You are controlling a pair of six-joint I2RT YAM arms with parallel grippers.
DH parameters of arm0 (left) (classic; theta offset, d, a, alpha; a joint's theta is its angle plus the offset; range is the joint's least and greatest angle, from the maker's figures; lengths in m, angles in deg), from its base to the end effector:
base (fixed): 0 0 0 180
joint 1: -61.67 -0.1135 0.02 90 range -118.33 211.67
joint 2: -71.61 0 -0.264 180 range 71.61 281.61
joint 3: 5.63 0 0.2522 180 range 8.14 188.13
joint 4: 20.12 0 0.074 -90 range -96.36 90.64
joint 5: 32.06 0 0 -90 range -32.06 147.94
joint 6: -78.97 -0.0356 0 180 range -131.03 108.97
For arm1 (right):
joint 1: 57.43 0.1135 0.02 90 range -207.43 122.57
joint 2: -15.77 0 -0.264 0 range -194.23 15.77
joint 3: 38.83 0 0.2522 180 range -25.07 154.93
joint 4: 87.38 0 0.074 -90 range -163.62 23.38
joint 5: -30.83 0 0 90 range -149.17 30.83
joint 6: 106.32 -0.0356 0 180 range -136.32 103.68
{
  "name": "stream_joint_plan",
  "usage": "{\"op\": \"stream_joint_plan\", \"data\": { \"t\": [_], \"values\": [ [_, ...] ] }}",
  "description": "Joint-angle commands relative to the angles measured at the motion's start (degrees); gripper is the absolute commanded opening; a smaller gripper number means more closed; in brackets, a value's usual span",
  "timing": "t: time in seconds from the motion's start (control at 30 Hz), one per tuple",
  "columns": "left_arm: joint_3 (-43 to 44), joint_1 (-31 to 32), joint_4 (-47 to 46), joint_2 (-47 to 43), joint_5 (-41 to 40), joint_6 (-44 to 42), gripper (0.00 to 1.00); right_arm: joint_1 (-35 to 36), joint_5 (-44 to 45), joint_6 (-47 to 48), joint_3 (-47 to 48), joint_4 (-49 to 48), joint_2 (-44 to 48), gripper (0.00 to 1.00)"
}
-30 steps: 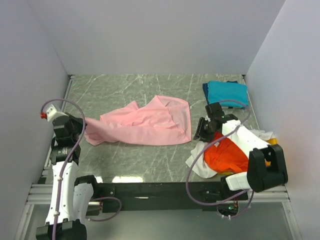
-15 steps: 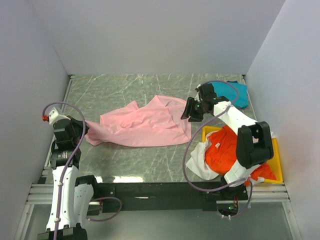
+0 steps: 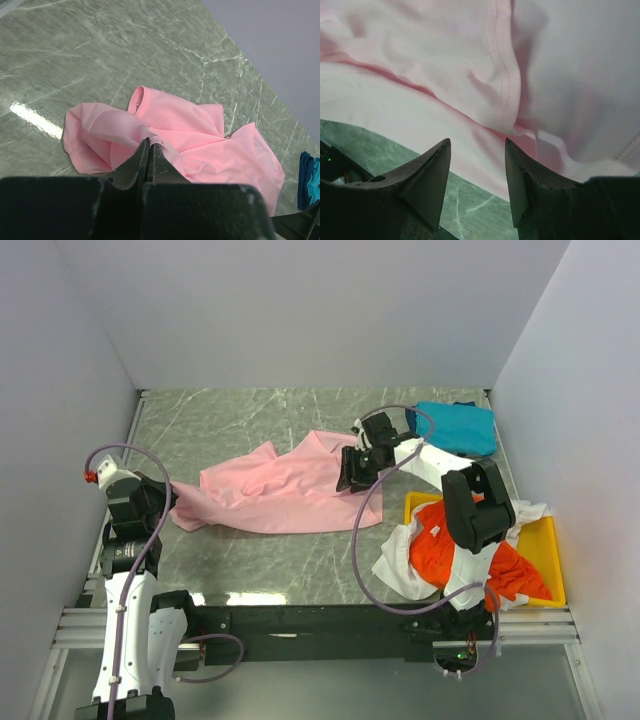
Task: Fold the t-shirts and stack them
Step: Flatten the tshirt out
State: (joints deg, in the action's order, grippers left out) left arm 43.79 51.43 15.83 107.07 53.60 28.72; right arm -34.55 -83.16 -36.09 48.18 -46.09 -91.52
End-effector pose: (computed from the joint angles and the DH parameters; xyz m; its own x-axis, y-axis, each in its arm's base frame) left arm 0.1484 0.0295 0.2865 -0.1258 -0.6707 -0.7310 -0.4250 0.7023 -0.5711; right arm 0.3498 0.1633 0.1845 -0.9429 -0.0625 -0.3271 -0.2281 0.8369 0.4975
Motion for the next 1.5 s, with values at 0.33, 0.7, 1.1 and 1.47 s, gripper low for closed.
{"op": "stream_joint_plan", "data": {
  "t": [0.33,0.7,1.1,1.47],
  "values": [
    [1.34,0.13,1.36,-1.01,-0.41,-1.07,0.0,0.59,7.11,2.46,3.56,-0.81,-3.19,0.54],
    [1.17,0.13,1.71,-1.01,-0.93,-1.51,0.0,1.91,6.06,2.81,3.04,-1.51,-3.19,0.36],
    [2.13,0.13,0.67,2.58,-8.39,-2.3,0.0,1.56,7.81,3.51,8.13,6.74,3.03,0.0],
    [14.87,0.13,-14.71,15.06,-17.27,-10.82,0.0,-3.53,11.06,2.1,27.26,18.7,13.5,0.0]
  ]
}}
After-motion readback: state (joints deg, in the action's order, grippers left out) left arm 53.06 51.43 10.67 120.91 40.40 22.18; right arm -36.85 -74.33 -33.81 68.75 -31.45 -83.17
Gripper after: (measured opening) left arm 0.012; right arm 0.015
